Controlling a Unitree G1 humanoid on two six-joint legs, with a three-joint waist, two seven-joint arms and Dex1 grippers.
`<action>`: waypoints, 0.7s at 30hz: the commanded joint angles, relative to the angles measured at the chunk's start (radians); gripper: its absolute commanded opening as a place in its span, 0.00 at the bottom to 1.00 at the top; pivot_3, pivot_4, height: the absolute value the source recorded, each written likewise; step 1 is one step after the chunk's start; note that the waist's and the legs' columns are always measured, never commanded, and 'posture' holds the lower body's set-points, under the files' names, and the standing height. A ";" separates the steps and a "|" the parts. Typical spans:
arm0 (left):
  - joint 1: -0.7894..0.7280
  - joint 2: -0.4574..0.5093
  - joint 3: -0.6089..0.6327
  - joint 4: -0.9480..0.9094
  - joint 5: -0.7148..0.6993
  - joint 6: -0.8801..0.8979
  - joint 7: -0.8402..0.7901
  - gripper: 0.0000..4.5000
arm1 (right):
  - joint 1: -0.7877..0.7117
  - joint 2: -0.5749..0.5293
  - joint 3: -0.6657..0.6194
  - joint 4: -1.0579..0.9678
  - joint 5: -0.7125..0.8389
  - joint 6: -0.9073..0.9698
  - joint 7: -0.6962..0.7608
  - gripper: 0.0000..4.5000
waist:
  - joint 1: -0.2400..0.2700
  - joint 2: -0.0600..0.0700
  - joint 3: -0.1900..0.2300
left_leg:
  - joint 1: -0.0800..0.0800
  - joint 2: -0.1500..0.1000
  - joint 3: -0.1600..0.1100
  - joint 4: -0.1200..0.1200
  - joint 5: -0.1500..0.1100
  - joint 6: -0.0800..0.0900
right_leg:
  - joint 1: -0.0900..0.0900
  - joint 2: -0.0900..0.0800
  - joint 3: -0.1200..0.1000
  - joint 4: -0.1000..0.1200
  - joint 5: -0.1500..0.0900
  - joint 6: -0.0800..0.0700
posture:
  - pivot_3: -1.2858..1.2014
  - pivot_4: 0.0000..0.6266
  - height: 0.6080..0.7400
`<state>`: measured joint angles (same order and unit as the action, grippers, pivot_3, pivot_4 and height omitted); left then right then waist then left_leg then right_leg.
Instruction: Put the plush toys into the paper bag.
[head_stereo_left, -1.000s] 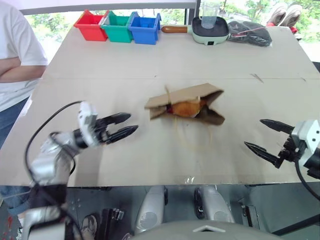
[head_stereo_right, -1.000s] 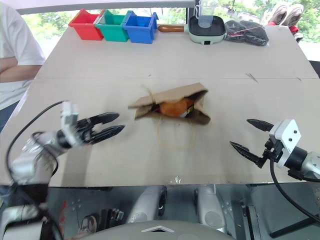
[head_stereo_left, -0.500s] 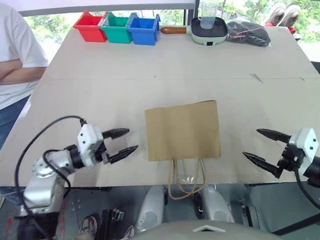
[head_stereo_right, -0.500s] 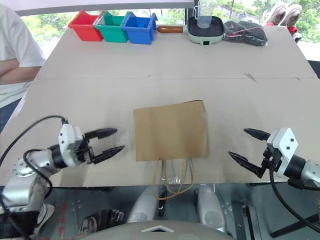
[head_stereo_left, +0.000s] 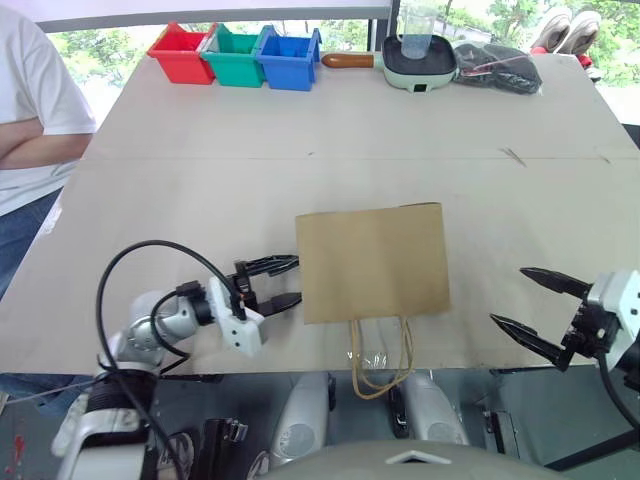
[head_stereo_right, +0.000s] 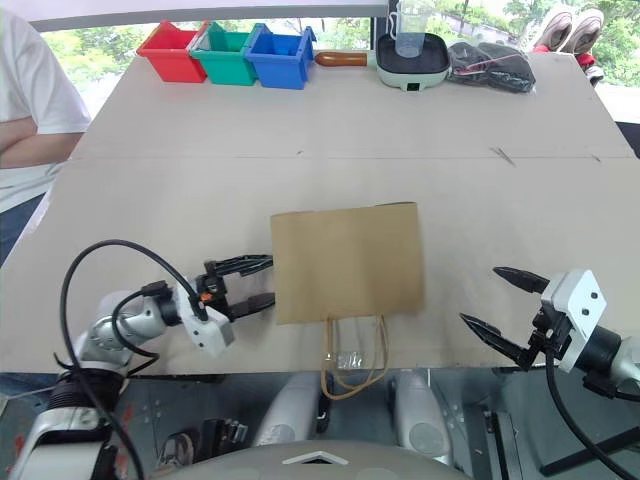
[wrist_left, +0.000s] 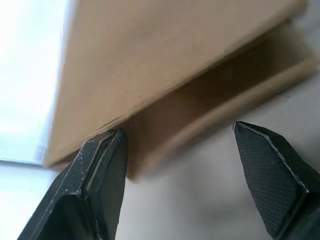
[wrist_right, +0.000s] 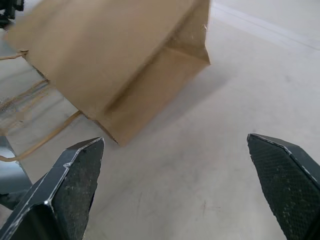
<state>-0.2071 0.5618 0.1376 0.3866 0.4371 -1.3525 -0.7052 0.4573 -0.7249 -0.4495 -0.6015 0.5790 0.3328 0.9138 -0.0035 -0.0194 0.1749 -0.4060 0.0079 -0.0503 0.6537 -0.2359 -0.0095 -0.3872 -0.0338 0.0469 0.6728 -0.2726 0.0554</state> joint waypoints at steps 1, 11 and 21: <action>-0.029 -0.068 0.081 -0.009 0.199 -0.082 0.175 0.82 | 0.008 0.003 -0.044 -0.028 0.012 -0.025 0.006 1.00 | -0.001 -0.001 0.000 | 0.002 0.000 0.000 0.000 0.000 0.000 | 0.001 0.000 0.000 0.000 0.000 0.000 | 0.52 0.24 1.00; 0.071 -0.017 0.201 -0.087 0.532 -0.081 0.622 0.82 | 0.070 0.014 -0.085 -0.036 0.011 -0.049 0.021 1.00 | -0.009 -0.001 -0.001 | 0.009 0.003 -0.001 -0.003 0.000 0.000 | 0.008 0.000 -0.001 -0.001 0.000 0.000 | 0.52 0.24 1.00; 0.142 0.053 0.078 -0.236 0.765 0.050 1.008 0.82 | 0.059 0.018 -0.080 -0.038 0.026 -0.085 0.049 1.00 | -0.004 -0.001 -0.002 | 0.009 0.003 -0.002 -0.003 0.000 0.000 | 0.009 -0.003 -0.003 -0.003 0.000 0.000 | 0.52 0.24 1.00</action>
<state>-0.0665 0.5997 0.2546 0.1857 1.1764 -1.3296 0.2310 0.5212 -0.7123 -0.4925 -0.6096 0.5840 0.2950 0.9397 -0.0080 -0.0209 0.1729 -0.3971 0.0106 -0.0521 0.6510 -0.2363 -0.0093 -0.3777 -0.0363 0.0441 0.6697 -0.2729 0.0559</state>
